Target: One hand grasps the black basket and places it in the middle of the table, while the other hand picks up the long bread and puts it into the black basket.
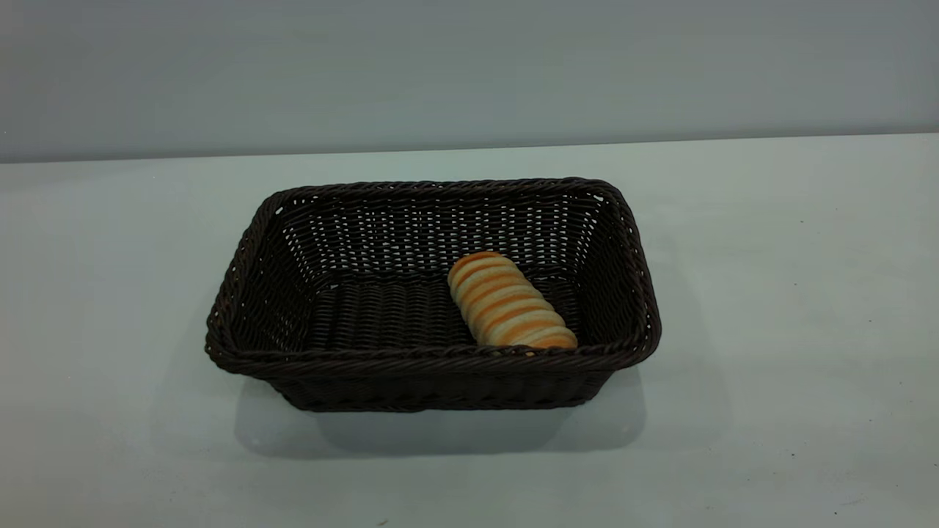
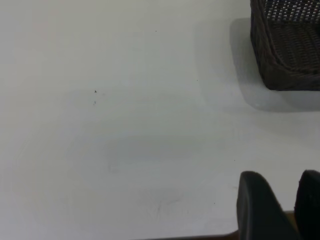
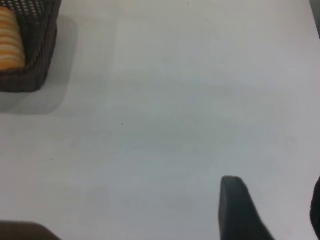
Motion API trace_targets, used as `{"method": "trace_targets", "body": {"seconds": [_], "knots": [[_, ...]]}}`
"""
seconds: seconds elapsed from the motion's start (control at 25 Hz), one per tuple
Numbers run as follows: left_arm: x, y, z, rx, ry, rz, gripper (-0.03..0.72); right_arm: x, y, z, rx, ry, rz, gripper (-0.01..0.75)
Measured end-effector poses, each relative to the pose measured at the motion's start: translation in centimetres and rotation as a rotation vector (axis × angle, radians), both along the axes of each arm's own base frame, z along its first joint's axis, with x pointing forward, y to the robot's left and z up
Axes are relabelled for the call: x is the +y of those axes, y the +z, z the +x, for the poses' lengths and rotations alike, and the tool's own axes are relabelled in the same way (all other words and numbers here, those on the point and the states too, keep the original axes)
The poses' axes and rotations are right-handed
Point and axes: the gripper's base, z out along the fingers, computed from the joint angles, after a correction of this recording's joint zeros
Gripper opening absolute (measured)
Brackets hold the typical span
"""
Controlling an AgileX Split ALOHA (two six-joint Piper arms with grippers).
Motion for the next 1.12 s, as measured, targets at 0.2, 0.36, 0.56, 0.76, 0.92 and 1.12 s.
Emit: {"method": "trace_targets", "body": {"seconds": [0.2,0.36,0.56,0.76,0.92,1.12], "knots": [[0.0,0.0,0.0,0.0,0.0,0.0,0.258,0.0,0.0,0.0,0.0,0.0,0.0,0.333],[0.0,0.0,0.0,0.0,0.0,0.0,0.258,0.0,0.0,0.0,0.0,0.0,0.0,0.333],[0.0,0.0,0.0,0.0,0.001,0.0,0.258,0.0,0.0,0.0,0.0,0.0,0.0,0.333],[0.0,0.0,0.0,0.0,0.002,0.0,0.258,0.0,0.0,0.0,0.0,0.0,0.0,0.333],[-0.03,0.0,-0.01,0.0,0.017,0.0,0.258,0.0,0.0,0.0,0.0,0.0,0.0,0.333],[-0.04,0.0,-0.01,0.0,0.021,0.0,0.258,0.0,0.0,0.0,0.0,0.0,0.0,0.333]]}}
